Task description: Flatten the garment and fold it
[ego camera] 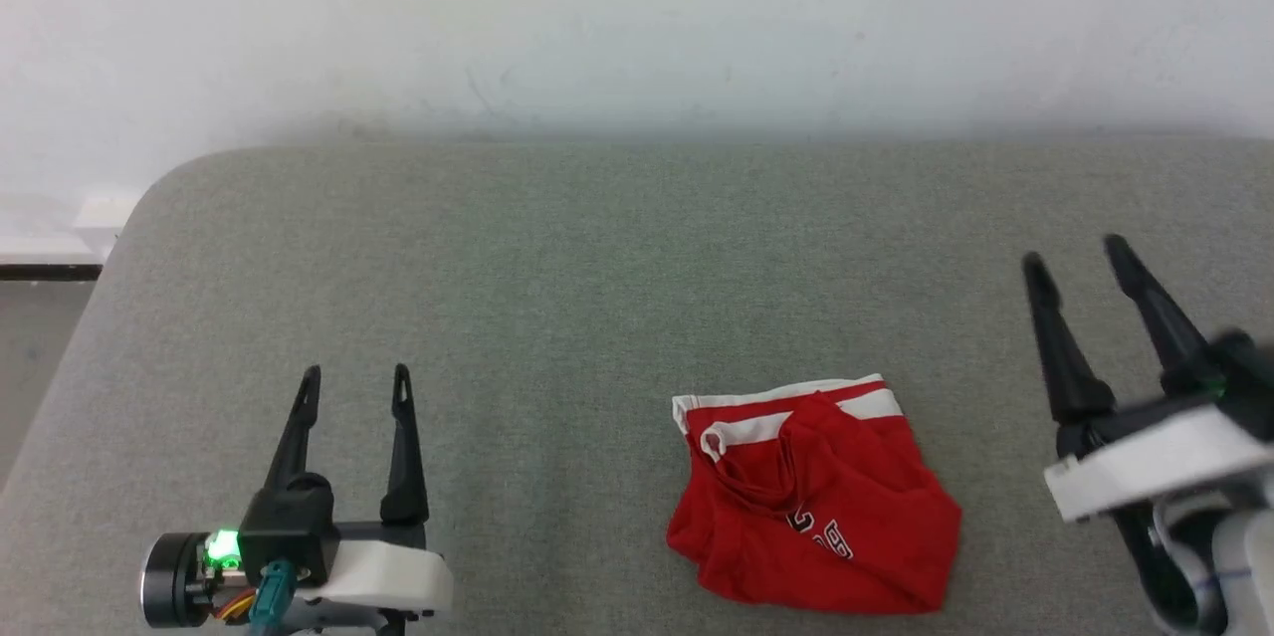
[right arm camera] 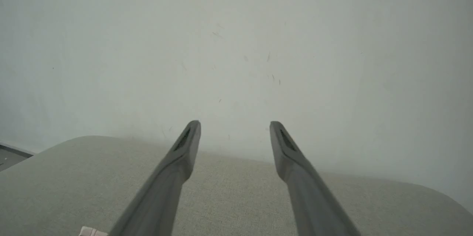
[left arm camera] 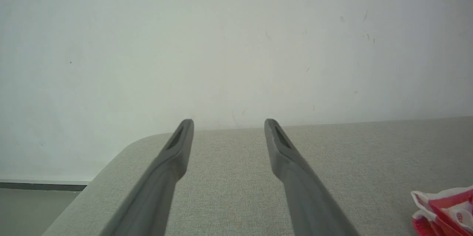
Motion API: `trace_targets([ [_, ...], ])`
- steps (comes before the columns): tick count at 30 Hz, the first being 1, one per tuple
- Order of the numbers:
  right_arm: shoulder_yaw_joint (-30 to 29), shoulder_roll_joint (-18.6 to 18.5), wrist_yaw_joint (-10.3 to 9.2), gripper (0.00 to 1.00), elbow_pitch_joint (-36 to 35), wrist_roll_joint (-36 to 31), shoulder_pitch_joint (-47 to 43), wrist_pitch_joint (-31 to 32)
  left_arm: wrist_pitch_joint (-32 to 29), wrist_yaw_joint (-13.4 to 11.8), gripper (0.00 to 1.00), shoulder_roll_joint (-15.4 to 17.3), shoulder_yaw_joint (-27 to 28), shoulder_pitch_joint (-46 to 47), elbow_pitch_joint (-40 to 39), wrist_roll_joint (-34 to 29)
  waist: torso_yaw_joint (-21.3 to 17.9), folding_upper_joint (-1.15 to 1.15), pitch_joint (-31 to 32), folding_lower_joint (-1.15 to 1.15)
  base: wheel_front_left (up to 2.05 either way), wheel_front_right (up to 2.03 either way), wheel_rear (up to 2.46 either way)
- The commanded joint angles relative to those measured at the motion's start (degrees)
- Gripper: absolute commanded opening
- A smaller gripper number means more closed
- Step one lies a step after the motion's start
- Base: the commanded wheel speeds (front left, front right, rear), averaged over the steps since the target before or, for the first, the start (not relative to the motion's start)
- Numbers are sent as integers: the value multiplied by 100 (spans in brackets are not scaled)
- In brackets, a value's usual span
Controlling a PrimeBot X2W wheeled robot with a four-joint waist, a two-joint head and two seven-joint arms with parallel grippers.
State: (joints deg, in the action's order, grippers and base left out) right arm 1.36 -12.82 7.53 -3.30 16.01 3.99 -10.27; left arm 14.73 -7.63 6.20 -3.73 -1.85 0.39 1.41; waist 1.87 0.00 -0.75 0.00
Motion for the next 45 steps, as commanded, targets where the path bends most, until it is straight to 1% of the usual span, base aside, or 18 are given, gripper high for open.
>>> trace_targets([
  [1,147,-184,-4,100,95,143,243,384,27,-7,100,13,2,-30,-18,-66,34,0,-22,0,0,0,0],
  [4,679,-690,-4,100,380,517,644,1786,27,-3,100,-12,-33,-4,-30,-65,94,0,-68,0,0,0,0],
  [8,1494,-1348,-4,100,722,1425,1088,3620,27,-1,100,-44,-68,46,-46,-62,177,0,-178,0,0,0,0],
  [11,2013,-1718,-4,100,928,1928,1318,4523,27,-1,100,-72,-94,113,-52,-53,253,0,-302,0,0,0,0],
  [13,2318,-1835,-4,100,1126,2174,1474,4882,27,-7,100,-92,-105,167,-63,-46,299,0,-403,0,0,0,0],
  [15,2590,-1834,-4,100,1331,2350,1632,5067,27,-3,100,-109,-120,236,-70,-41,347,0,-520,0,0,0,0],
  [19,3040,-1649,-4,100,1907,2394,1918,5052,27,12,100,-135,-156,373,-59,-48,425,0,-736,0,0,0,0],
  [22,3440,-1474,-4,100,2357,2334,1969,4931,27,22,100,-145,-170,476,-51,-58,479,0,-849,0,0,0,0],
  [25,3722,-1335,-4,100,2703,2396,1912,4744,27,15,100,-152,-179,529,-50,-74,496,0,-894,0,0,0,0],
  [27,3818,-1265,-4,100,2853,2486,1872,4572,27,2,100,-155,-180,533,-55,-84,486,0,-899,0,0,0,0],
  [29,3961,-1237,-4,100,2828,2602,1850,4413,27,-13,100,-149,-161,519,-53,-83,446,0,-881,0,0,0,0],
  [30,4003,-1257,-4,45,2769,2617,1878,4267,27,-23,100,-140,-134,506,-49,-75,402,0,-865,0,0,0,0],
  [31,4055,-1296,-4,0,2703,2610,1913,4137,27,-31,100,-133,-110,486,-48,-67,348,0,-844,0,0,0,0],
  [35,4197,-1531,-4,0,2324,2718,2053,3863,27,-36,100,-106,-47,395,-50,-53,103,0,-738,0,0,0,0],
  [39,4323,-1932,-4,0,1652,2650,2299,3695,27,-59,100,-75,44,311,-99,-46,-257,0,-706,0,0,0,0],
  [42,4408,-2304,-4,0,1145,2423,2538,3684,27,-80,100,-50,114,290,-177,-47,-616,0,-810,0,0,0,0],
  [45,4437,-2684,-4,0,845,2088,2789,3703,27,-101,100,-6,189,339,-280,-61,-1017,0,-1021,0,0,0,0],
])
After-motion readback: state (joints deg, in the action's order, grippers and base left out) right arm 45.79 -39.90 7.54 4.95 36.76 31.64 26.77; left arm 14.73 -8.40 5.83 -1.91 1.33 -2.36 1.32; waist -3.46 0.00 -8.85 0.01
